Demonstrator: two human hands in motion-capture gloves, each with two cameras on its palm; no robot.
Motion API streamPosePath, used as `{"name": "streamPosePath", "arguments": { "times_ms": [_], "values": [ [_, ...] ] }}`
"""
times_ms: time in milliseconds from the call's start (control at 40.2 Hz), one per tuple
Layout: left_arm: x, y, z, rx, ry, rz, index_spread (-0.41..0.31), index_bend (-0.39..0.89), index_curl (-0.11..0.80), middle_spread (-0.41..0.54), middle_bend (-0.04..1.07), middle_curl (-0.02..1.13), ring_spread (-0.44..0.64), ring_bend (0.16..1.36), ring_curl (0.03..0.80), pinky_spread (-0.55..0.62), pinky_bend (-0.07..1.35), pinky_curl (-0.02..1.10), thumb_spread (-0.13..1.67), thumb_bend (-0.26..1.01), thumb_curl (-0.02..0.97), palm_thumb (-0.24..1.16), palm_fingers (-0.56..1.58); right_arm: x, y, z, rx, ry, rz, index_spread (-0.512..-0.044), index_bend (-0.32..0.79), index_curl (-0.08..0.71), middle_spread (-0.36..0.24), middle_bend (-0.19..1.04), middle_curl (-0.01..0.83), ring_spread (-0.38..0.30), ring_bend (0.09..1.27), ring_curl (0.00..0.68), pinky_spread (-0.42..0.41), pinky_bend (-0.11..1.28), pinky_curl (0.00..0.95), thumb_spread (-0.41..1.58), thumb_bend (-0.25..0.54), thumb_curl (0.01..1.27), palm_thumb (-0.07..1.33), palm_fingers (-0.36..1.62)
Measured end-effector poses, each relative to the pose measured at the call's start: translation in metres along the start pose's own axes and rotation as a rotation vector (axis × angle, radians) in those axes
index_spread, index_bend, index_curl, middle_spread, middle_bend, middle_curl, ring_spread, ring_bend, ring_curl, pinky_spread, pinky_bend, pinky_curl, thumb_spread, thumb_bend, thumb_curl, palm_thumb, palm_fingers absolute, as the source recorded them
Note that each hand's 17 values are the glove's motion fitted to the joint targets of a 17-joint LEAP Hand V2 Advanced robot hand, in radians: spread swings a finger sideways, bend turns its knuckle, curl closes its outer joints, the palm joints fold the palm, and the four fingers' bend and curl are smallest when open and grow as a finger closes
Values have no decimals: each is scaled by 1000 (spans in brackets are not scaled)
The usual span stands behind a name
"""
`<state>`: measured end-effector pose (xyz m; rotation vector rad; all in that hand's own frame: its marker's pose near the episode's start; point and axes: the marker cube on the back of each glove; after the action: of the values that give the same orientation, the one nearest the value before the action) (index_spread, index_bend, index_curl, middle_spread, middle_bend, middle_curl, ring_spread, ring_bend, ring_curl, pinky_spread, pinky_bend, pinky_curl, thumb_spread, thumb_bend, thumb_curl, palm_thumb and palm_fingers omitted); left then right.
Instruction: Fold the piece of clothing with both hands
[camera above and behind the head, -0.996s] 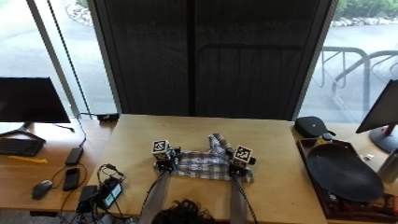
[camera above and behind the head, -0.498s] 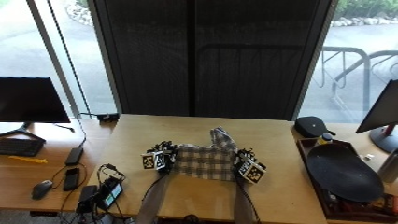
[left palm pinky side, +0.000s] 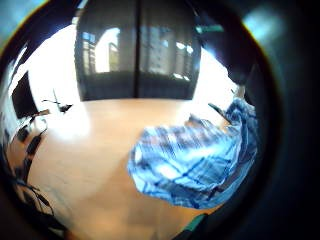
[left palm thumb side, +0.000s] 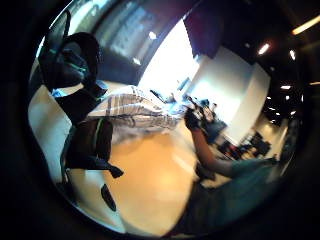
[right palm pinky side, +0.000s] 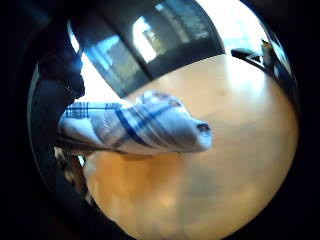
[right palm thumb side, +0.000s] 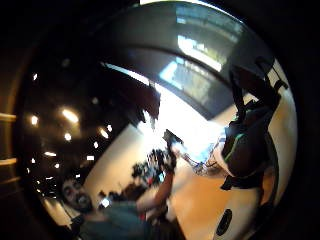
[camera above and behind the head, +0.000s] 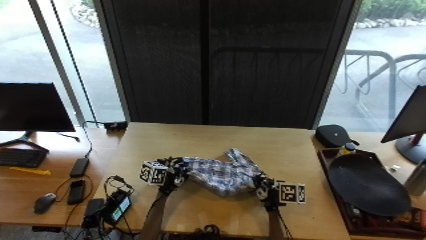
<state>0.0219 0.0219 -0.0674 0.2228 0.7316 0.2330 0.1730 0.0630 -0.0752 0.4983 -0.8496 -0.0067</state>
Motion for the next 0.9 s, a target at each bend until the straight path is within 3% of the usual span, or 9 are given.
{"name": "streamPosePath", "arguments": {
  "times_ms": [125,249,349,498,648,747,822,847,897],
  "values": [
    [0,30,-6,-239,-79,146,-319,501,489,-284,416,478,-174,295,373,304,80,-10,1103,-11,363,617,943,21,49,-37,-409,313,-17,-286,470,490,-289,231,454,-317,338,408,-235,282,357,527,-20,658,1037,1204],
    [35,59,-39,-327,-135,244,-316,484,485,-282,421,480,-176,297,376,314,76,-14,1039,-38,378,595,943,17,99,-74,-719,168,75,-303,381,475,-301,294,468,-320,341,405,-123,138,321,656,-60,626,959,1080],
    [63,69,-58,-248,-170,287,-314,470,481,-282,411,476,-180,309,379,314,80,-12,1015,-37,383,576,946,-5,111,-84,-669,-46,41,-304,347,466,-293,317,472,-305,339,406,-64,115,291,762,-42,596,924,1093],
    [77,71,-56,-171,-297,316,-312,431,473,-286,388,467,-200,328,381,282,105,-2,1001,-30,389,565,987,28,107,-92,-483,383,154,-304,287,455,-258,313,469,-268,362,412,-13,130,267,882,-35,556,869,1097],
    [36,71,-23,-312,-617,242,-309,370,461,-293,389,466,-215,341,386,249,112,2,1004,-36,388,538,1010,34,94,-52,-450,612,197,-299,155,427,-213,299,465,-230,388,420,15,176,272,978,-37,523,807,1075],
    [14,59,27,-356,-613,179,-294,285,444,-290,397,471,-204,350,392,244,117,5,1026,-45,379,490,969,43,88,-24,-564,768,254,-302,32,365,-183,282,459,-205,430,433,25,237,299,1047,-40,494,752,990],
    [0,66,69,-487,-506,50,-271,223,439,-276,397,478,-183,356,402,251,130,16,1048,-41,368,457,919,52,85,-2,-651,870,286,-286,-110,284,-168,290,460,-175,479,450,64,319,329,1082,-55,459,683,839],
    [0,68,75,-527,-473,5,-238,127,413,-240,346,465,-138,364,404,274,162,23,1075,-37,362,447,763,54,85,4,-665,894,285,-279,-123,264,-162,316,467,-168,499,459,77,333,337,1089,-48,451,677,802],
    [4,69,74,-589,-431,-76,-212,88,399,-210,344,482,-103,381,421,293,187,45,1099,-30,357,438,690,51,84,11,-671,938,265,-270,-106,227,-158,343,470,-160,525,462,89,360,346,1103,-28,443,689,780]
  ]
}}
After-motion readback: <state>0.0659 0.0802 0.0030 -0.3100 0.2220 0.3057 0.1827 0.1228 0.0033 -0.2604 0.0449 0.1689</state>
